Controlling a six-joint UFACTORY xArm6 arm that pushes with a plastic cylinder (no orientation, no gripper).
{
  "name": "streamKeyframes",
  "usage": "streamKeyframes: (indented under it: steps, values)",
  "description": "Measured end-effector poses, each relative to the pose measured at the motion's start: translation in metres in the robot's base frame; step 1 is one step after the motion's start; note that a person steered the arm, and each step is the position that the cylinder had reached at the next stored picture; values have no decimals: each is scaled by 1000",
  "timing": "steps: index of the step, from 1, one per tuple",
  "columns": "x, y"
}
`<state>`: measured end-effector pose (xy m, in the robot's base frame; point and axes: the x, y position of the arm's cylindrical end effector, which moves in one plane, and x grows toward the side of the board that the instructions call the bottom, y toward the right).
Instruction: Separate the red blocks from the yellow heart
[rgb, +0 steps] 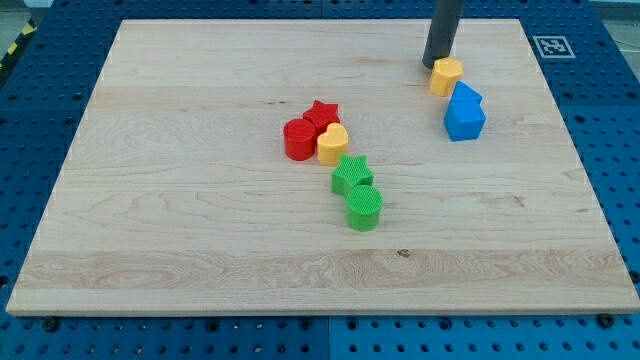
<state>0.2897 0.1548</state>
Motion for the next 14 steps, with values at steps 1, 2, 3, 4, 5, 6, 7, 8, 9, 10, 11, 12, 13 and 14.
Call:
streamKeyframes:
  steps: [1,2,3,4,5,6,7,8,9,10,11,12,13,14]
  values:
    - [5,0]
    - [5,0]
    - [5,-23]
    - [5,-65]
    - [18,-81]
    - [40,-107]
    - [67,-108]
    - [92,-111]
    - [99,-144]
    - [110,-159]
    - [124,-161]
    - [140,-172]
    - [152,-180]
    - [165,-180]
